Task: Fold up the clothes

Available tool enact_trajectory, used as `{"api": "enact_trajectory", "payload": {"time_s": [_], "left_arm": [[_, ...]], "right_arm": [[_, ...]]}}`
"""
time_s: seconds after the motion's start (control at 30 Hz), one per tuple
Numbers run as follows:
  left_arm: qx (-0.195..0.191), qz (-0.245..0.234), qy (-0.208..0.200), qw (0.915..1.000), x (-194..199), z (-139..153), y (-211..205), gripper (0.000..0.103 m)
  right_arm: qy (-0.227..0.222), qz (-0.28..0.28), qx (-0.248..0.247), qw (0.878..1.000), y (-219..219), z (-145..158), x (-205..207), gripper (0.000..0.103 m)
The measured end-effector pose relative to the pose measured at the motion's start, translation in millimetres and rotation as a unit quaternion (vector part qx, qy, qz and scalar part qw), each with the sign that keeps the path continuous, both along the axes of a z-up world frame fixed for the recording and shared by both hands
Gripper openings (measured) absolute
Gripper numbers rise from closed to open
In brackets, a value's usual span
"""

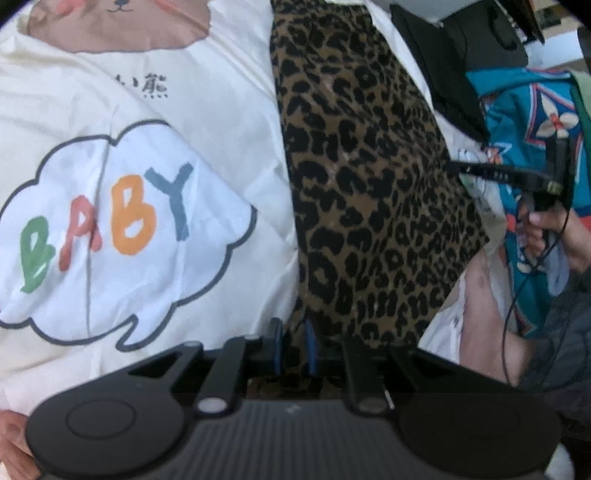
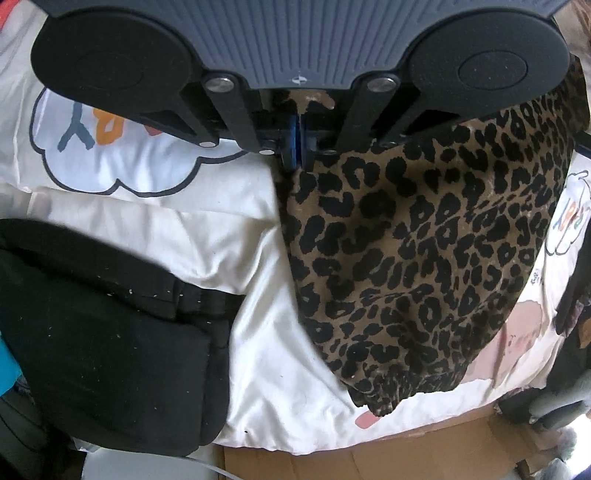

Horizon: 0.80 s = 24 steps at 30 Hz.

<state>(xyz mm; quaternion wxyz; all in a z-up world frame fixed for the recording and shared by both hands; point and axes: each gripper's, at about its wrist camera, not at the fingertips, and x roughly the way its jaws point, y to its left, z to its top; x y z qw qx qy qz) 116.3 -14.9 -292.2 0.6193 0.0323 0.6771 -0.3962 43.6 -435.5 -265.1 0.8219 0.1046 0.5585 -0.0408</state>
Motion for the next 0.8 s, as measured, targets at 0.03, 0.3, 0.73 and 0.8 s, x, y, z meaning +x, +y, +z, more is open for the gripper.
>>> {"api": "enact_trajectory", "payload": {"time_s": [0.03,0.3,0.73,0.8], "left_arm": [[0.005,-0.004,0.001,1.0000,-2.0,-2.2,-0.8,0.013],[0.018,-0.011,-0.004,0.9998,-3.8,-3.3,0.1,0.016],[0.014,0.045,0.007,0.9989,18.2,6.2,25.2,0.023],[0.008,0.050,0.021,0.9985,18.2,3.2,27.7,0.031]], "right_arm": [[0.002,0.000,-0.007,1.000,-0.4,0.0,-0.5,0.000],[0.030,-0.035,-0.005,0.999,-22.8,-0.8,-12.6,0.000],[0.046,-0.020,0.091,0.995,-34.9,13.7,-44.2,0.041],[0.052,-0.031,0.107,0.992,-38.0,7.6,-49.4,0.041]]}}
